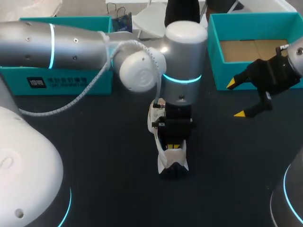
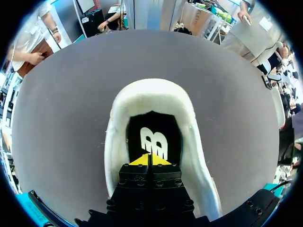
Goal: Take the shoe out of the shoebox, open the shoe tongue, remove and reinsert the insole, then place the shoe into the shoebox
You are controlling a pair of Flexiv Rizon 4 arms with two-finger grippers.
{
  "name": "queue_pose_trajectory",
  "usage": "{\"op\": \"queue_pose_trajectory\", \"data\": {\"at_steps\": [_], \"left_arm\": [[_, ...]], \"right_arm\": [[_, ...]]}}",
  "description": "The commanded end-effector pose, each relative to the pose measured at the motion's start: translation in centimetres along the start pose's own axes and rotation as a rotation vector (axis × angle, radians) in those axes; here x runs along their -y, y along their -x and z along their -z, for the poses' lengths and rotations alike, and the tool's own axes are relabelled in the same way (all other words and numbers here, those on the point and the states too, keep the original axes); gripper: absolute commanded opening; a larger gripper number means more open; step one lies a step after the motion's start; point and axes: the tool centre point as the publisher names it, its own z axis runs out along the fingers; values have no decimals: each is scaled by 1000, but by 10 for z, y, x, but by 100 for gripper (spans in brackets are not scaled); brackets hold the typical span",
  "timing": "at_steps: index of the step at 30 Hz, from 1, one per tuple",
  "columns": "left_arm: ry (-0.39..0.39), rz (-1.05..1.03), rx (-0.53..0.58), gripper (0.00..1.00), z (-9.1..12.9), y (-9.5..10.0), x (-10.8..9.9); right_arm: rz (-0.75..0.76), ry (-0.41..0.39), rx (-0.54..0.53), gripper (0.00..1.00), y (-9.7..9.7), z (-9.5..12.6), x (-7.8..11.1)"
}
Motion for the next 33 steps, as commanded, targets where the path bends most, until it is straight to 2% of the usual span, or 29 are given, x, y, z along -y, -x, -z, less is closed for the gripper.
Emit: {"op": "queue_pose_trajectory", "data": {"at_steps": [1,6,15,20,25,30,33], "left_arm": [[24,-8,16,0,11,-1,3],[23,-4,57,0,24,-5,8],[18,-18,63,0,-1,4,24],[41,-18,58,0,-15,8,23],[56,-9,63,0,-18,7,19],[51,-13,76,0,11,-6,22],[89,-8,72,0,26,-14,21]], "right_arm": [[0,-2,0,100,0,-1,0],[0,-2,0,100,0,-1,0],[0,-2,0,100,0,-1,0],[0,-2,0,100,0,-1,0],[0,-2,0,100,0,-1,0],[0,-2,0,100,0,-1,0],[0,-2,0,100,0,-1,0]]}}
